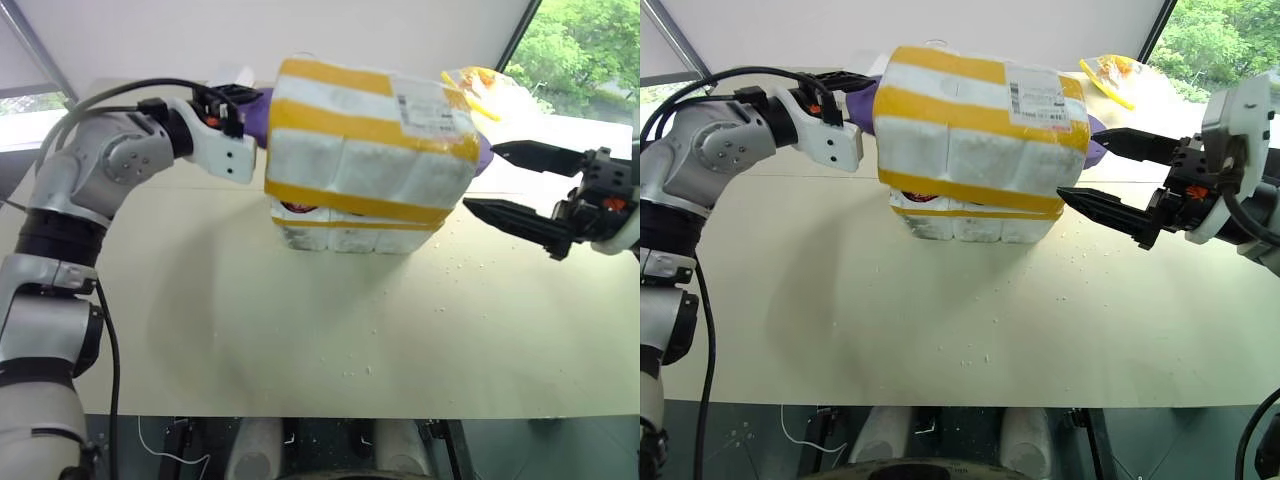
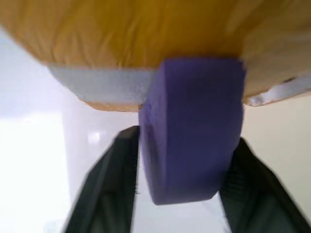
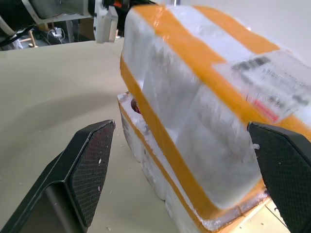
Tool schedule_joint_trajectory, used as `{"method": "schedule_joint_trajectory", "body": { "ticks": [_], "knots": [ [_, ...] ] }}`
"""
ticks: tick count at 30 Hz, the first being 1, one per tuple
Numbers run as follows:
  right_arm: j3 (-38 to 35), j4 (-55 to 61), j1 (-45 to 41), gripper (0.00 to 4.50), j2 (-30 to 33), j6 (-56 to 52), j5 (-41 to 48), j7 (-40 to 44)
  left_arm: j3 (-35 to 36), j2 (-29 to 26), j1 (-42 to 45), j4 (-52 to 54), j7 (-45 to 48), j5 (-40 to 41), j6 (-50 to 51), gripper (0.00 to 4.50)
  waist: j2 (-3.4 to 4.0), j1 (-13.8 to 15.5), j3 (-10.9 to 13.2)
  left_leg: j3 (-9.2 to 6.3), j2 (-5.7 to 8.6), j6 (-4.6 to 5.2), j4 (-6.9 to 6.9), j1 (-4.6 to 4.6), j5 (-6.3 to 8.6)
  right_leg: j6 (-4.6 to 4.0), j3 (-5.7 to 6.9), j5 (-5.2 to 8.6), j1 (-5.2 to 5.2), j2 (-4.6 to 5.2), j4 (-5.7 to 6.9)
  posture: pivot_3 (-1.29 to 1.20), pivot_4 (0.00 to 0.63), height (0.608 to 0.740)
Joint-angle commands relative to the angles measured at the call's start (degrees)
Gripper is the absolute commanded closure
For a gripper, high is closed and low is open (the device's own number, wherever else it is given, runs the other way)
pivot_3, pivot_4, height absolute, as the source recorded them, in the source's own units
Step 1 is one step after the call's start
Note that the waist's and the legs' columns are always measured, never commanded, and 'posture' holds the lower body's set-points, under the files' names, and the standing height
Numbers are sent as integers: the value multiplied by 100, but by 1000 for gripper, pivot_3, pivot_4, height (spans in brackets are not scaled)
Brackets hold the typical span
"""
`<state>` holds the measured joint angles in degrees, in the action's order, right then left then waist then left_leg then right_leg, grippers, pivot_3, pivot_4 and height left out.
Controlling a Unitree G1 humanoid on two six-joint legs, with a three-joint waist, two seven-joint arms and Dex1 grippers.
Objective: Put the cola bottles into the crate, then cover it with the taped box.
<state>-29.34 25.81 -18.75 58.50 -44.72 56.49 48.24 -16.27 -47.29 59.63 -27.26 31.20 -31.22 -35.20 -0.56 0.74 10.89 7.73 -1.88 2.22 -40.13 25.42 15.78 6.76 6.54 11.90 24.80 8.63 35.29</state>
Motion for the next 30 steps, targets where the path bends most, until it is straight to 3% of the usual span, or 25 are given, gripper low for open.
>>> {"method": "schedule_joint_trajectory", "body": {
  "ticks": [1,7,9,11,14,16,21,25,30],
  "knots": [
    [-34,-43,-107,0,43,166,-32,110,294,-219,-183,516,175,199,225,127,0,-4,0,0,1,0,0,0,0,0,0,0,0,1,0,0,150,740],
    [-15,-241,-22,0,109,265,-239,338,795,-519,-907,1129,1137,1249,1206,53,1,-13,0,1,-2,0,0,-2,0,0,-1,0,1,-1,2,0,150,740],
    [-53,-338,94,0,120,286,-320,453,1360,-457,-1200,1490,1980,2669,2649,53,1,-7,0,1,-3,-1,0,-2,-1,0,-1,0,1,0,2,0,150,740],
    [-71,-395,152,0,120,302,-375,523,1715,-448,-1336,1735,2454,3504,3656,53,0,-1,0,-1,-5,-1,-4,-1,-1,2,-1,1,-1,0,4,0,150,740],
    [-96,-547,316,0,152,299,-478,700,2755,-811,-1387,2261,3678,6286,7117,53,-1,-21,1,-2,-6,-1,-6,-1,-1,6,-1,4,-3,-1,15,0,150,740],
    [-92,-636,421,0,188,303,-553,818,3201,-1037,-1303,2320,4045,7296,8362,53,-1,-44,1,-4,-10,-1,-5,-4,-1,15,-4,10,-3,0,15,0,150,740],
    [-24,-703,609,0,216,285,-654,1049,3284,-1429,-1907,2941,4404,7791,8922,53,10,-25,-5,-5,0,-4,-4,-22,-2,23,-4,17,-20,1,15,0,150,740],
    [64,-690,671,0,205,291,-739,1138,3267,-1414,-2441,3451,4375,7808,8784,53,8,-9,-4,-7,0,-5,-2,-42,-1,19,-4,16,-39,1,14,0,150,740],
    [144,-655,597,0,139,255,-757,1076,3169,-1313,-2512,3602,4103,7688,8609,53,8,-9,-4,-7,0,-7,1,-40,0,16,-5,16,-36,2,12,0,150,740]
  ]
}}
